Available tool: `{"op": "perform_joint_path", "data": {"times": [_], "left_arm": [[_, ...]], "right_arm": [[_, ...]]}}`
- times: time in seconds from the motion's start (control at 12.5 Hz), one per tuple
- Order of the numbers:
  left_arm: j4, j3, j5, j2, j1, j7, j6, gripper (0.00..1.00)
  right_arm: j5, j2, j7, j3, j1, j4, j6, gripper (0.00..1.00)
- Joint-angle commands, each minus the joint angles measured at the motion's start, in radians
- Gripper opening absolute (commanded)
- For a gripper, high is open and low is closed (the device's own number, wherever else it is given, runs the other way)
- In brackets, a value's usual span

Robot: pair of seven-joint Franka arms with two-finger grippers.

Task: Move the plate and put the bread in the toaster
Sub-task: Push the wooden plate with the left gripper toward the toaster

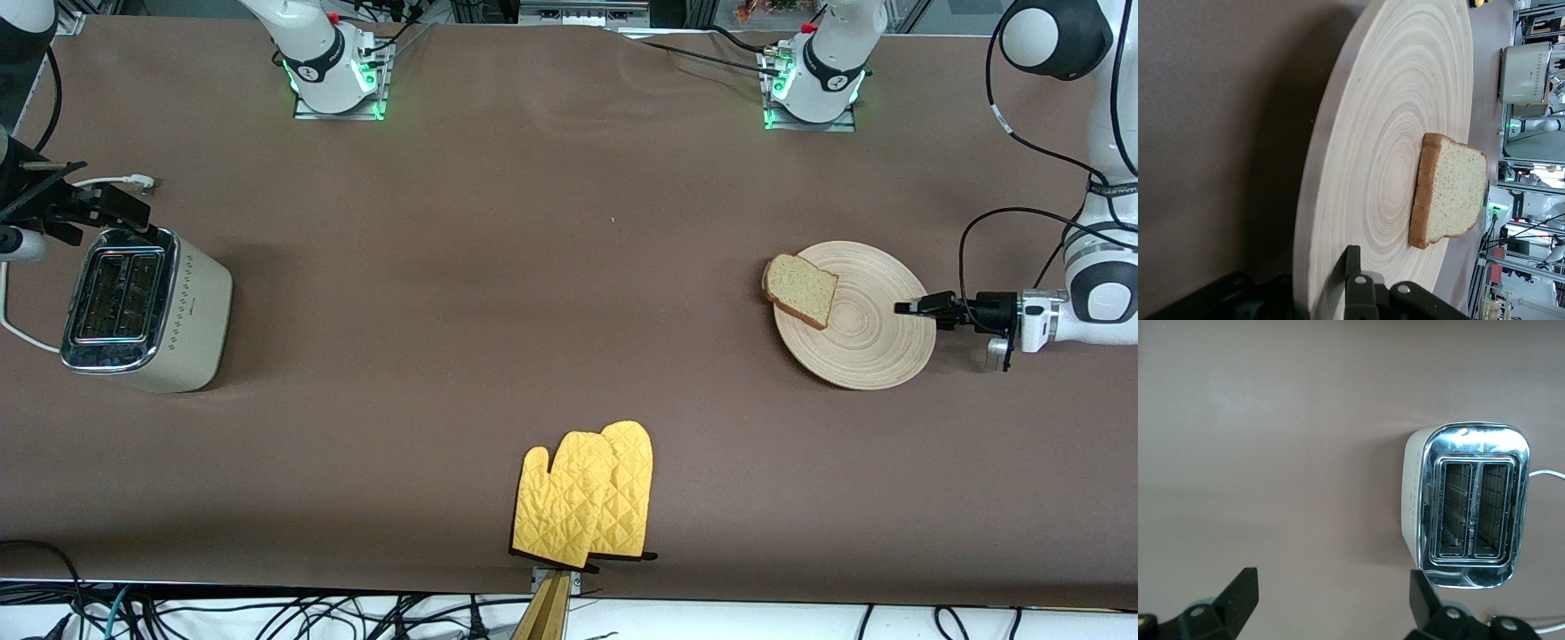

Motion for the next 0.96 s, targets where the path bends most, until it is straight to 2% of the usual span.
{"op": "perform_joint_path", "data": {"times": [0.0, 0.16, 0.4, 0.48, 0.88], "left_arm": [[0.002, 0.000, -0.013, 0.027, -0.013, 0.011, 0.013, 0.00], [0.008, -0.021, -0.013, 0.018, -0.023, -0.111, -0.007, 0.00], [0.018, -0.121, -0.018, 0.002, -0.033, -0.351, -0.034, 0.00], [0.018, -0.141, -0.019, 0.001, -0.060, -0.366, -0.033, 0.00], [0.010, -0.178, -0.217, -0.047, -0.212, -0.398, -0.024, 0.00]], "right_arm": [[0.017, -0.011, 0.001, 0.003, -0.008, -0.009, -0.006, 1.00], [0.019, -0.012, 0.001, 0.003, -0.008, -0.009, -0.006, 1.00], [0.017, -0.011, 0.001, 0.003, -0.008, -0.009, -0.006, 1.00], [0.019, -0.011, 0.001, 0.003, -0.007, -0.009, -0.006, 1.00], [0.019, -0.011, 0.001, 0.005, -0.007, -0.008, -0.006, 1.00]]}}
